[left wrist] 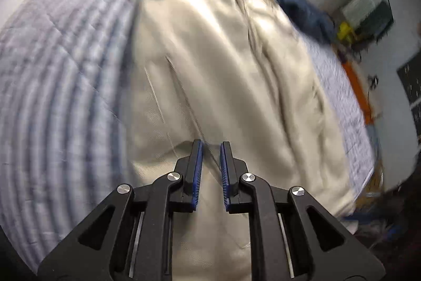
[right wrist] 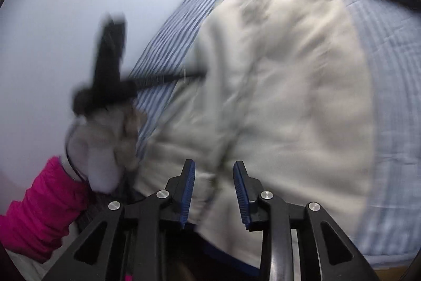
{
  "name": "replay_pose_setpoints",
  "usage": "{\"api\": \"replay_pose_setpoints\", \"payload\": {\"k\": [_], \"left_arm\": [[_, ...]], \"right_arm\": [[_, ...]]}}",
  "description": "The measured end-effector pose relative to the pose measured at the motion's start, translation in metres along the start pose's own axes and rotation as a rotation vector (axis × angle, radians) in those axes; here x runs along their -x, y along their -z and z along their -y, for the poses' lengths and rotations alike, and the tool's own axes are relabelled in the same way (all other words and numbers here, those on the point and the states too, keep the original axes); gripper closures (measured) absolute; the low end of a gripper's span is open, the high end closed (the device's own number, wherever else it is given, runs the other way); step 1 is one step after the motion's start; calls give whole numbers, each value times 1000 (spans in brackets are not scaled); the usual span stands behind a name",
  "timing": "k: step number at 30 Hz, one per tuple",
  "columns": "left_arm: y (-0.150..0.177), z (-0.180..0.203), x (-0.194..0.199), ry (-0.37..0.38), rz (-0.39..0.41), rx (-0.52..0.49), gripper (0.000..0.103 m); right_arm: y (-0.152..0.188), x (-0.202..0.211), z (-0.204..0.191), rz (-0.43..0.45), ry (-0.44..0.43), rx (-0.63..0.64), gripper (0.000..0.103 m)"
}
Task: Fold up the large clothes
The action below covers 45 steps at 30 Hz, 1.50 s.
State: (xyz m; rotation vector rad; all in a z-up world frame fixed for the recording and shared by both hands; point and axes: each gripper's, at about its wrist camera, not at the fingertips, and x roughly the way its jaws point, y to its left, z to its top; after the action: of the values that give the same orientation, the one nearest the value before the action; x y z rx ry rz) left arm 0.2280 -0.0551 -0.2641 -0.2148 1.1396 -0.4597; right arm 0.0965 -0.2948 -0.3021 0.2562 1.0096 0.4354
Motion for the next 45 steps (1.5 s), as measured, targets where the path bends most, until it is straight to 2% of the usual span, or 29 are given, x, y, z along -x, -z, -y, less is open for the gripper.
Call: {"api": "replay_pose_setpoints", "payload": {"k": [1, 2, 5, 6, 8, 9, 11, 12, 13, 14, 16, 17, 19, 21, 23, 24, 25, 26, 28, 29, 30, 31, 32, 34, 38, 39, 41, 43, 45], "left_arm": [[5, 2, 1, -1, 38, -23, 90], [7, 5, 1, -8, 42, -37, 90], [10, 12, 9, -5, 20, -14, 90], [12, 18, 12, -1, 22, -16, 90], [29, 37, 27, 57, 39, -44, 90], [36, 45, 32, 83, 36, -53, 90], [56, 68, 39, 133, 32, -82, 90], [63, 75, 38, 148, 20, -93, 90], [69, 83, 35, 162, 5, -107, 90], [74, 91, 30, 165, -11, -123, 90], [84, 104, 19, 164, -41, -156, 90], [89, 110, 13, 166, -58, -170, 90], [95, 123, 3, 170, -68, -211, 90], [103, 134, -7, 153, -61, -277, 89], [104, 138, -10, 152, -37, -290, 89], [102, 138, -9, 157, -46, -279, 89], [101, 137, -5, 167, -64, -266, 89], [100, 134, 1, 173, -74, -257, 89], [98, 126, 25, 155, -40, -252, 88], [97, 118, 40, 144, -14, -240, 83], [100, 109, 53, 140, 7, -217, 67], [100, 96, 66, 133, 36, -175, 56], [102, 79, 79, 123, 72, -113, 41], [105, 48, 90, 104, 88, -10, 40], [118, -9, 83, 83, 32, 200, 40], [120, -18, 80, 95, 8, 239, 40], [125, -25, 70, 167, -32, 300, 40], [128, -26, 71, 169, -22, 295, 40], [130, -24, 71, 179, -26, 285, 40]], "right_arm": [[0, 6, 8, 24, 30, -16, 72], [1, 12, 18, 41, 61, -29, 72], [2, 15, 40, 44, 124, -43, 75], [0, 12, 43, 42, 178, -30, 75], [-4, 12, 53, 50, 253, -15, 74], [-7, 9, 60, 44, 258, -35, 70], [-13, 13, 85, 37, 271, -99, 42], [-15, 11, 93, 34, 271, -111, 42], [-16, 8, 97, 16, 267, -107, 45], [-17, -1, 100, -15, 247, -99, 63], [-19, -8, 98, -42, 203, -97, 92], [-21, -10, 95, -42, 232, -68, 100], [-23, -14, 93, -49, 278, -18, 103], [-20, -17, 103, -55, 293, -58, 103], [-17, -16, 108, -32, 285, -86, 102], [-16, -14, 106, -26, 281, -82, 101], [-15, -9, 104, -28, 263, -75, 94], [-13, -4, 103, -31, 247, -72, 86], [-4, 18, 99, 2, 205, -71, 69], [2, 28, 98, 22, 192, -79, 66], [6, 34, 98, 32, 174, -93, 65], [10, 40, 100, 35, 152, -115, 61], [15, 45, 104, 30, 110, -148, 55], [23, 45, 108, 2, 58, -185, 46], [38, 32, 109, -90, -39, -224, 45], [43, 27, 109, -109, -67, -232, 45], [50, 19, 106, -142, -96, -231, 49], [58, 17, 100, -164, -105, -205, 52], [62, 12, 95, -176, -95, -181, 60]]}}
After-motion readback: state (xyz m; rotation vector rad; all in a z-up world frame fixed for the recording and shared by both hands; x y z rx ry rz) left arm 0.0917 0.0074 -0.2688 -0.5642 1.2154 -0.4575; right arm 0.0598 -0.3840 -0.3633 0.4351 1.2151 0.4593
